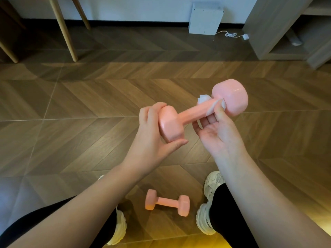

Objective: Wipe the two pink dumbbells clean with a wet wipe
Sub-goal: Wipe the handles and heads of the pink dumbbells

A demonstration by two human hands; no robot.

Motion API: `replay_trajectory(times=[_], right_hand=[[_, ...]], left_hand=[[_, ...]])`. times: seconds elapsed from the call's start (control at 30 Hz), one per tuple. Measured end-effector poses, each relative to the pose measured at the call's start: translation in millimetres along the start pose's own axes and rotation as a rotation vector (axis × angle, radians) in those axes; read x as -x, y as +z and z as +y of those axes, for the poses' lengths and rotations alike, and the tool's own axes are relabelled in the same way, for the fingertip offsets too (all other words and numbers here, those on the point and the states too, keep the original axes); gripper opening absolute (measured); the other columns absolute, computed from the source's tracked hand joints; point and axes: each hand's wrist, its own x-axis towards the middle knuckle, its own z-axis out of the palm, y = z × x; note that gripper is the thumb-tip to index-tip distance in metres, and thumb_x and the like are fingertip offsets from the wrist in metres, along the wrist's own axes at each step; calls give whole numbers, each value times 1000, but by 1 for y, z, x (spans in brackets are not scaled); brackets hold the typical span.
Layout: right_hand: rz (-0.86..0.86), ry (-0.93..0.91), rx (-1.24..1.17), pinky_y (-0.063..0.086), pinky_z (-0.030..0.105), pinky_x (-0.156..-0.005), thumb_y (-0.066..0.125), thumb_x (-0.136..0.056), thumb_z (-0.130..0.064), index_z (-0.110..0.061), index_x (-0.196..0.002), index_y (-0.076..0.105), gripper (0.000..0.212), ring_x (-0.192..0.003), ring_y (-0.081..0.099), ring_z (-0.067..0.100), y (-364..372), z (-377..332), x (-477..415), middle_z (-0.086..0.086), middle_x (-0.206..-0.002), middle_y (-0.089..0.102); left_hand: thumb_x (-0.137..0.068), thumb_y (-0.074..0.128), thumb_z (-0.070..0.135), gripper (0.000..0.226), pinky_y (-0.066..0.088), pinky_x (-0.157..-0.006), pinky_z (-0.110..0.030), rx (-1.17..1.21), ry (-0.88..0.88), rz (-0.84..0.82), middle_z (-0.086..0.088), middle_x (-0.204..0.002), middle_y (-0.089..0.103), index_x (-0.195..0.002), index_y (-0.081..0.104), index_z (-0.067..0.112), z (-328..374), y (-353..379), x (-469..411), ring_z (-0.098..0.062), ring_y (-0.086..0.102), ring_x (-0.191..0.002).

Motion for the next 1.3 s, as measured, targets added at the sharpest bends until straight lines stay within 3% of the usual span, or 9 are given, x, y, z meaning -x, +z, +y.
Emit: replay_trajectory(times=[0.13, 0.23, 0.43, 0.53, 0.7, 0.8, 0.93, 1.1, 1.3], right_hand=[[-41, -12, -22, 50, 38, -83, 63, -87, -35, -12, -127, 60, 45, -97, 72, 16, -1, -3, 0, 7, -106, 76], [-129, -54, -14, 52, 38, -87, 68, -74, -33, -14, -116, 65, 46, -91, 74, 14, -1, -8, 1, 5, -101, 76], [-298, -71, -11, 53, 36, -91, 68, -78, -28, -15, -112, 64, 37, -93, 70, 11, -1, -13, 6, -2, -95, 73], [-249, -69, 14, 53, 35, -90, 67, -80, -27, -16, -111, 65, 33, -95, 71, 11, 1, -12, 5, -2, -95, 74], [-148, -82, 20, 47, 39, -97, 68, -78, -35, -18, -106, 67, 32, -89, 73, 11, 2, -13, -1, -1, -95, 77], [-178, -94, 37, 42, 43, -106, 69, -72, -38, -17, -106, 67, 40, -93, 72, 12, 0, -14, 1, 0, -98, 75], [-225, -114, -2, 47, 44, -103, 71, -72, -35, -16, -116, 64, 49, -96, 71, 13, 0, -15, 5, -1, -99, 74], [-224, -148, 45, 49, 44, -101, 70, -74, -35, -18, -116, 64, 46, -101, 71, 14, 2, -13, 6, -1, -105, 74], [-257, -215, 220, 50, 29, -83, 61, -88, -28, -15, -108, 67, 25, -92, 67, 9, 4, 12, 12, -3, -99, 73]], left_hand=[[-69, 74, 59, 84, 37, -93, -5, 26, -20, -26, 2, -129, 42, -135, 35, 25, 3, -3, -5, 3, 42, -110], [-62, 71, 61, 73, 52, -81, -18, 444, -368, -141, 6, -117, 57, -122, 47, 26, 9, -4, -11, -1, 58, -102], [-80, 59, 60, 73, 62, -75, -42, 1065, -831, -394, -27, -102, 63, -124, 58, 2, 12, -11, -16, -40, 66, -88], [-76, 71, 47, 61, 56, -86, -47, 1138, -773, -308, -22, -115, 55, -120, 57, 8, 10, -10, -14, -37, 58, -98], [-63, 82, 33, 86, 56, -78, -34, 1012, -610, -252, -11, -121, 62, -138, 41, 24, 6, -8, -11, -24, 70, -94], [-73, 73, 48, 75, 60, -73, -33, 1041, -686, -298, -17, -102, 72, -133, 47, 12, 10, -13, -15, -30, 73, -86], [-80, 59, 63, 78, 62, -77, -36, 1097, -814, -298, -25, -110, 63, -127, 59, 2, 17, -10, -15, -36, 64, -97], [-82, 62, 50, 64, 61, -76, -36, 1109, -748, -299, -20, -107, 60, -132, 52, 11, 22, -11, -15, -32, 61, -91], [-86, 47, 46, 60, 47, -63, -35, 1101, -685, -288, -17, -89, 58, -127, 52, 3, 27, -5, -14, -25, 52, -73]])
